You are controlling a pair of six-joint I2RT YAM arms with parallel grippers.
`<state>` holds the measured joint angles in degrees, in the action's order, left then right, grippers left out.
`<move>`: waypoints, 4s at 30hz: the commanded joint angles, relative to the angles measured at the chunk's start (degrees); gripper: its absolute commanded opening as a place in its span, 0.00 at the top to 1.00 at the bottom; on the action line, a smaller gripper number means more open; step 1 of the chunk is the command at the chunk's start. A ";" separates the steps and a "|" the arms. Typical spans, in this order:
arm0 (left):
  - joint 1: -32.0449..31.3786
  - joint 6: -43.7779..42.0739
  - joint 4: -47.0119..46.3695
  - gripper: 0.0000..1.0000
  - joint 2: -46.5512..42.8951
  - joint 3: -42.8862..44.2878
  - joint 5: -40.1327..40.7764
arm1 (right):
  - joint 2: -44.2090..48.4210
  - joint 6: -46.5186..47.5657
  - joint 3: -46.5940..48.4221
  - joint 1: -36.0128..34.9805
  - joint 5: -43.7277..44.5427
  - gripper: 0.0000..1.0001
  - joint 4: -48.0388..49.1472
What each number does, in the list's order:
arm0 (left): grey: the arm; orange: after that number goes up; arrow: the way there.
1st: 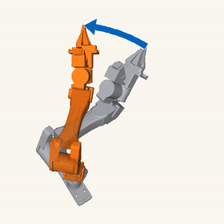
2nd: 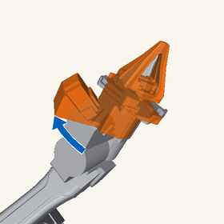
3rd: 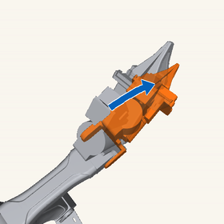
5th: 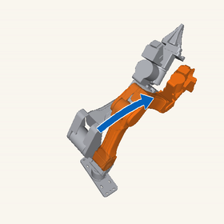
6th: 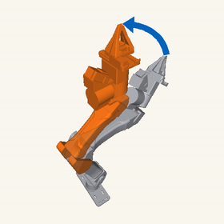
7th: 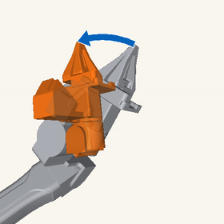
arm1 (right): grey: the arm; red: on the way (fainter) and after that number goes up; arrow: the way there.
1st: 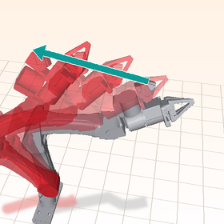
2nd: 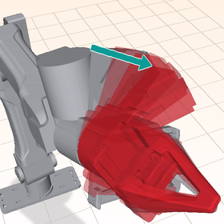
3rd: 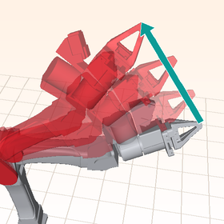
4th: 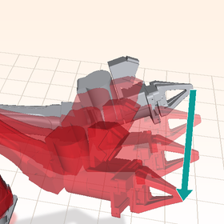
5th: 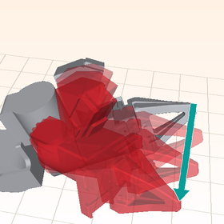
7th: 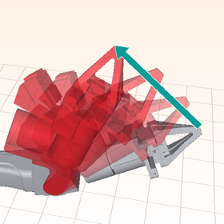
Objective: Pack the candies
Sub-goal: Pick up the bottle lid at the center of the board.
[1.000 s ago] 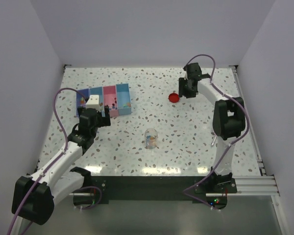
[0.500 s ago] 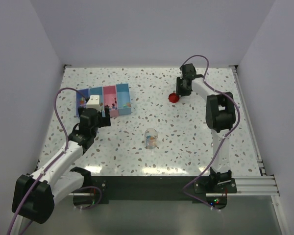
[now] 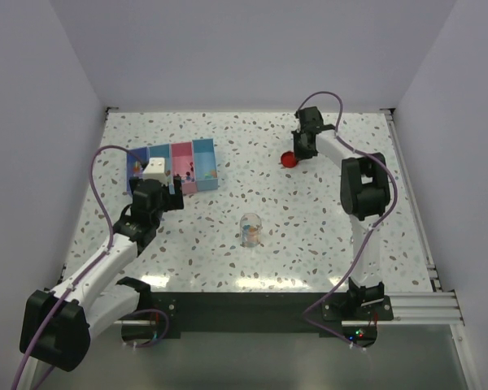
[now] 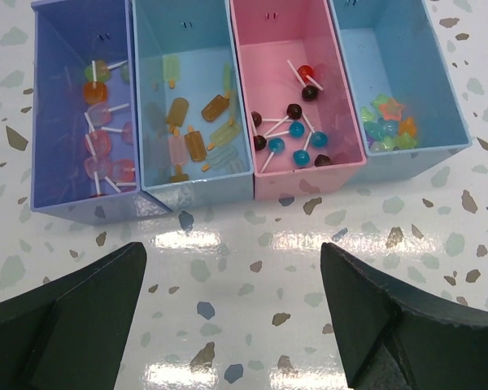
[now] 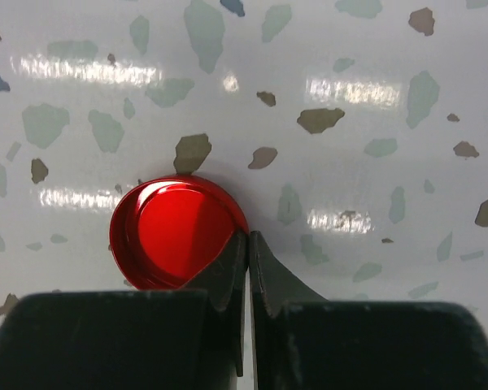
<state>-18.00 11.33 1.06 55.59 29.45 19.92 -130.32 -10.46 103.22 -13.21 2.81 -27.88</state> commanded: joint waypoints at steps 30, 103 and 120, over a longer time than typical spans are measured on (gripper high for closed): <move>-17.77 18.38 17.04 0.49 20.96 42.97 -14.13 | 41.81 -2.81 -19.98 -25.54 3.26 1.00 -2.71; -30.43 20.57 20.82 0.94 31.68 41.30 7.50 | 45.51 -7.56 -25.79 -26.43 3.78 0.99 0.37; -17.08 22.68 10.21 1.00 24.57 31.46 -9.01 | 50.60 -11.33 -27.54 -21.97 -11.49 0.40 7.47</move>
<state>-38.85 32.03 18.13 84.88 62.59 18.06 -83.59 -19.66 75.94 -38.50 -1.43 -26.48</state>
